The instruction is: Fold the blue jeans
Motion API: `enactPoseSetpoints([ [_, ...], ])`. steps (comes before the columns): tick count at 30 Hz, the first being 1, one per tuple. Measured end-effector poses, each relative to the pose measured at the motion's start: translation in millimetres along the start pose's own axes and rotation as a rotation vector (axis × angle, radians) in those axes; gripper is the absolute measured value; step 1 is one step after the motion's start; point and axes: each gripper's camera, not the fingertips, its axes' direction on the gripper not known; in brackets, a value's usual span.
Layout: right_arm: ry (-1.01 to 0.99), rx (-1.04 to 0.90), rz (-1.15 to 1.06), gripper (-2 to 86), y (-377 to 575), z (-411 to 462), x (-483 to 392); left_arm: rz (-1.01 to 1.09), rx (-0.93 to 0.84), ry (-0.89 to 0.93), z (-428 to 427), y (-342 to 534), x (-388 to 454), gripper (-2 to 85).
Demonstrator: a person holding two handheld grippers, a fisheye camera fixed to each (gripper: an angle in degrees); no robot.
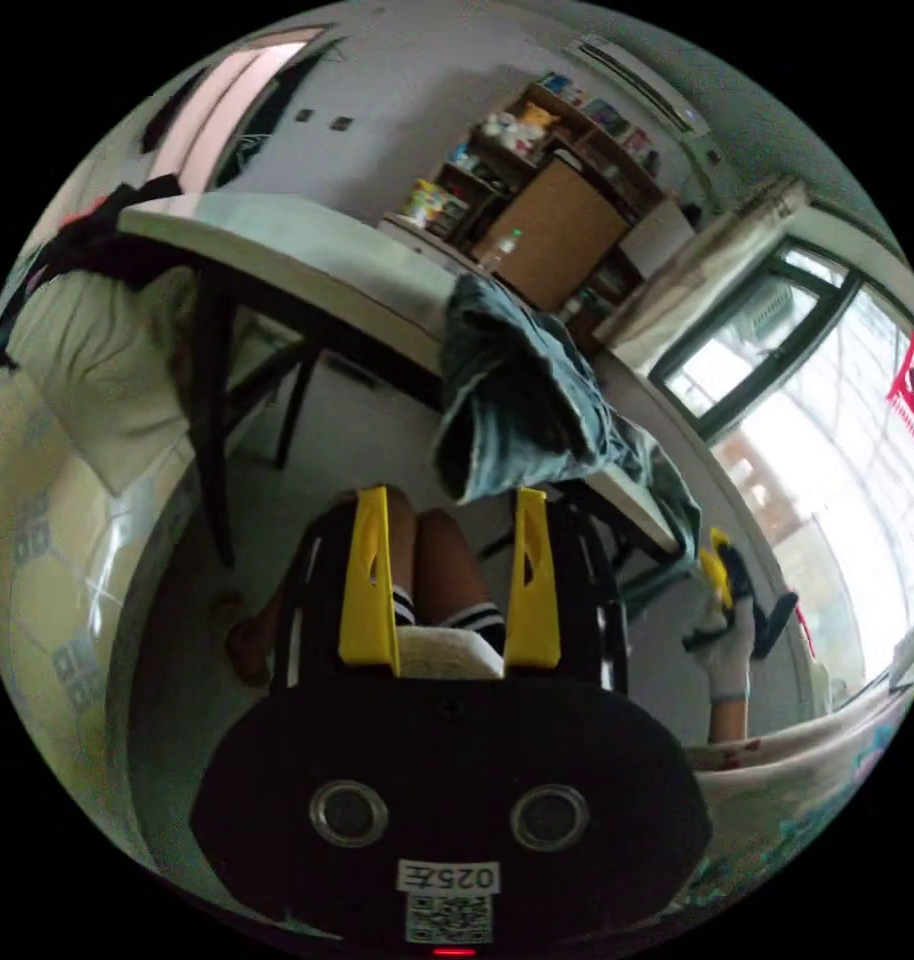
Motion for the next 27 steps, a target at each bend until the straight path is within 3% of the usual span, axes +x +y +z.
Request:
enactPoseSetpoints([
  [2, 0.114, -0.023, 0.09, 20.5, 46, -17, 20, -0.058, 0.01, 0.12, 4, -6, -23, 13.4],
  [6, 0.11, -0.032, 0.224, 21.9, 103, -30, 43, -0.083, -0.078, 0.324, 30, -31, -41, 13.4],
  [11, 0.103, -0.067, 0.207, 24.5, 151, -22, 38, -0.232, -0.009, 0.75, 29, -62, -64, -0.3],
  [16, 0.18, 0.012, 0.161, 24.9, 146, -38, 46, -0.173, 0.07, 0.758, -35, -101, -76, -0.9],
  [27, 0.086, 0.043, -0.169, 23.2, 116, -104, 40, -0.247, 0.114, 0.942, -114, -227, -117, -1.1],
])
